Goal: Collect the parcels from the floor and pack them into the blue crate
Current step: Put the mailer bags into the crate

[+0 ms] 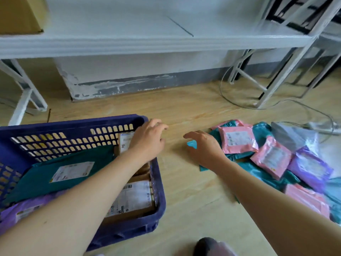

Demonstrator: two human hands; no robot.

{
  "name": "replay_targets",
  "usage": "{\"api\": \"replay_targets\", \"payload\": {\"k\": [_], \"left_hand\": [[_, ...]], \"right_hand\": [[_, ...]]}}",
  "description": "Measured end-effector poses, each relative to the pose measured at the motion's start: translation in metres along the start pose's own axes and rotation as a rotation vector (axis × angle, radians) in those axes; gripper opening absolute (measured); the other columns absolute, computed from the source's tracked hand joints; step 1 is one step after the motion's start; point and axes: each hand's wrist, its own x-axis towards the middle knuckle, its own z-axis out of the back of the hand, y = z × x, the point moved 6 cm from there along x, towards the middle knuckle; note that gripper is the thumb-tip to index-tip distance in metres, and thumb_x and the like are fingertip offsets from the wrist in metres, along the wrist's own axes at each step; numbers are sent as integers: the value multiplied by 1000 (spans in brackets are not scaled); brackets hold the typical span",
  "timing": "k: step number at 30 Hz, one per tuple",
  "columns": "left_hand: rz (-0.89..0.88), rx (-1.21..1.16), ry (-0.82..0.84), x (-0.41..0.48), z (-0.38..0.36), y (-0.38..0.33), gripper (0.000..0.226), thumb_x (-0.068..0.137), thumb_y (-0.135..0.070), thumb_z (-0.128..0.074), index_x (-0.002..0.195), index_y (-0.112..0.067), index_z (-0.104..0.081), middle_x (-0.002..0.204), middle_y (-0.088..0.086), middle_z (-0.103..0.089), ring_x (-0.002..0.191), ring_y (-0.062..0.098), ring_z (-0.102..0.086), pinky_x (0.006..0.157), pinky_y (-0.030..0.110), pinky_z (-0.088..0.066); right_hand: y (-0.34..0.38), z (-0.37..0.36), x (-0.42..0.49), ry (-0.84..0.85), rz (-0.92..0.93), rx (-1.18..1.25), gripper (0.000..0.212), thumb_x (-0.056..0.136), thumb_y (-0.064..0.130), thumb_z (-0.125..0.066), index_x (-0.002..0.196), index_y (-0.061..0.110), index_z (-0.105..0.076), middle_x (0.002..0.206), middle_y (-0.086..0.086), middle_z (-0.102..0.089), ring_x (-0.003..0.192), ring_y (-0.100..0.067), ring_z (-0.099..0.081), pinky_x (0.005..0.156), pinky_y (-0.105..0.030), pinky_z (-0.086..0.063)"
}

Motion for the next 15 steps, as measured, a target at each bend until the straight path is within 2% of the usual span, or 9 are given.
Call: {"api": "replay_targets", "payload": {"k": [3,9,13,15], "left_hand": [[-108,11,89,11,-29,-51,42,94,-23,-48,136,-25,-44,148,-2,-31,135,20,-32,106,33,-29],[-201,1,238,32,-111,-123,46,91,-25,-50,136,-26,-43,147,-2,-34,133,21,-35,105,29,-28],[-217,6,353,40,-164,-146,48,90,-23,-50,137,-25,-42,146,0,-33,134,21,-35,107,31,-29],[-212,8,400,44,-186,-153,49,89,-22,-49,137,-24,-41,146,1,-34,133,22,-36,107,32,-29]], "right_hand": [[-65,6,-9,2,-195,92,40,84,12,-57,123,21,-60,124,-5,-59,114,-23,-54,90,-25,-39],[-193,-12,-39,-70,-537,371,32,81,11,-63,112,18,-68,120,-2,-66,109,-23,-61,98,-33,-45],[-260,-45,-62,-115,-755,580,32,80,6,-62,111,10,-69,101,-2,-64,89,-18,-54,96,-38,-45],[-286,-60,-73,-125,-845,645,32,80,6,-62,110,11,-69,96,-1,-61,84,-17,-54,91,-38,-49]]}}
